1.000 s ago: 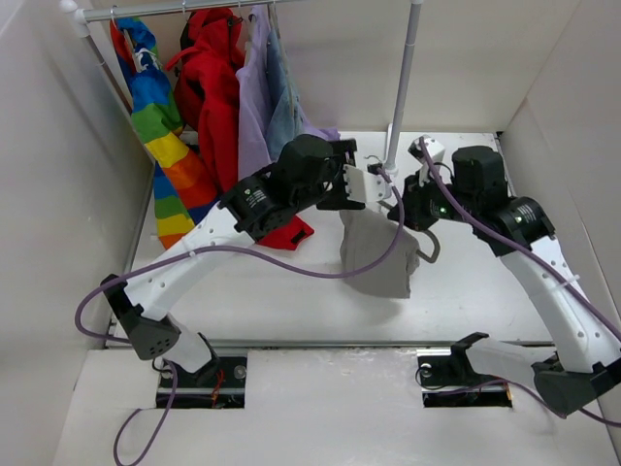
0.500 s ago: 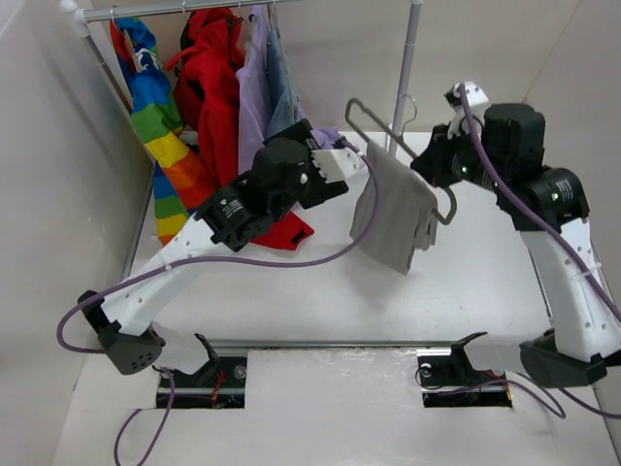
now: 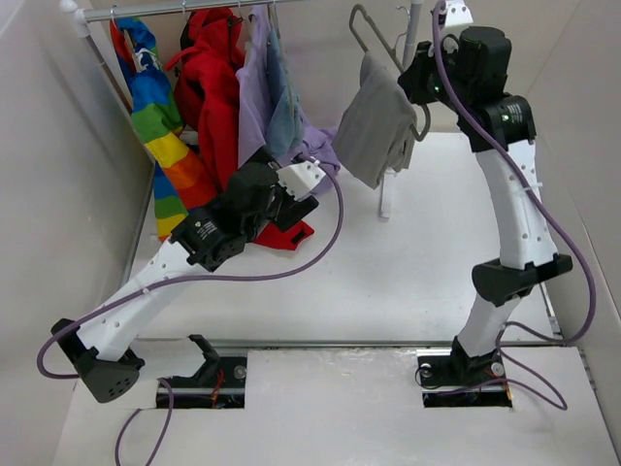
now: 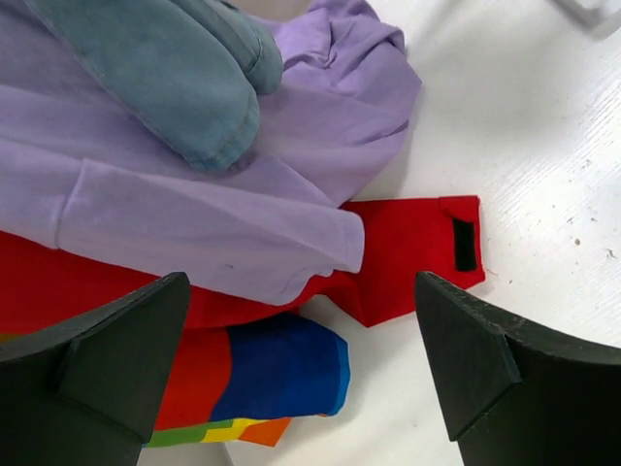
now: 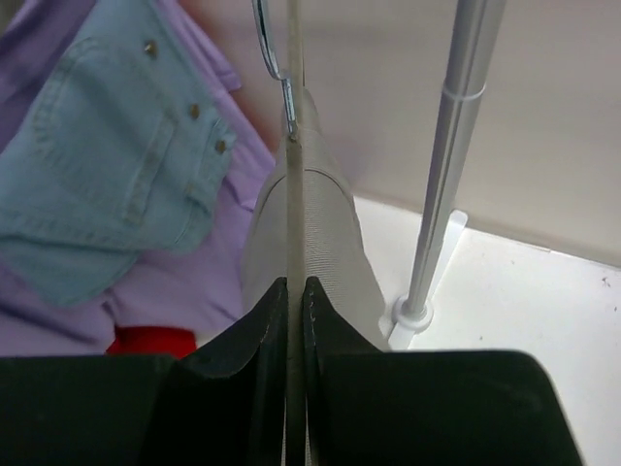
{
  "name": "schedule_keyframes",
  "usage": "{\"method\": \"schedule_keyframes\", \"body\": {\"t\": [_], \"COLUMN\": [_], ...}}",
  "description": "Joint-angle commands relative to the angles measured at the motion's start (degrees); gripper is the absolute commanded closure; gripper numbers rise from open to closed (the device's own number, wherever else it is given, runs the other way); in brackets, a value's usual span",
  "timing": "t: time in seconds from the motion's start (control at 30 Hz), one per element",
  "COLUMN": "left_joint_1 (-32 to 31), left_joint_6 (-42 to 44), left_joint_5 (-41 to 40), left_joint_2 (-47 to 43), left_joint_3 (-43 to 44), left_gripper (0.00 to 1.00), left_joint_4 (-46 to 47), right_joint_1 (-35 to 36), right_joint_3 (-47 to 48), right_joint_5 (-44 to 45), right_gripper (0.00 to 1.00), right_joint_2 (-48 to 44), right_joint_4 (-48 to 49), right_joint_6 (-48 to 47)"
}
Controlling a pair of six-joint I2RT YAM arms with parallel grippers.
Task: Place the trousers on the hanger
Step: Place the hanger at the clothesline.
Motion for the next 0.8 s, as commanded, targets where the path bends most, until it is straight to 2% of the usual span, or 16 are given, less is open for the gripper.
{"method": "schedule_keyframes", "body": {"t": [0.0,0.17,0.4,0.5,0.67,0.77], "left_joint_1": [0.89,1.41,1.94,1.94,2.47,2.47], "left_joint_6": [-2.05,-1.44,-0.91,-0.91,-1.44,-1.44], "left_joint_5": [1.47,1.47,1.99,1.99,3.31,3.31], "left_joint_2": [-1.66,-2.27,-4.64,-4.64,-4.64,-4.64], "left_joint_3": [-0.89,-2.65,-6.16,-6.17,-4.23,-4.23], "left_gripper": [0.01,0.01,0.01,0.01,0.01,0.01], "left_joint_4": [1.82,2.35,3.4,3.93,3.93,3.93], "right_joint_1": [-1.01,-2.15,-2.15,-2.15,-2.15,-2.15], "right_joint_3": [2.78,3.47,4.1,4.62,12.26,9.47], "right_joint_5": [4.81,4.56,2.71,5.08,6.23,5.7], "right_gripper": [1.0,1.0,1.0,1.0,1.0,1.0], "right_joint_2": [-0.48,1.8,4.61,6.54,13.32,13.32], "right_joint_4": [15.61,24.04,27.65,31.07,31.09,33.72], "right_joint_6": [-0.12,1.28,3.03,3.04,5.41,6.9]}}
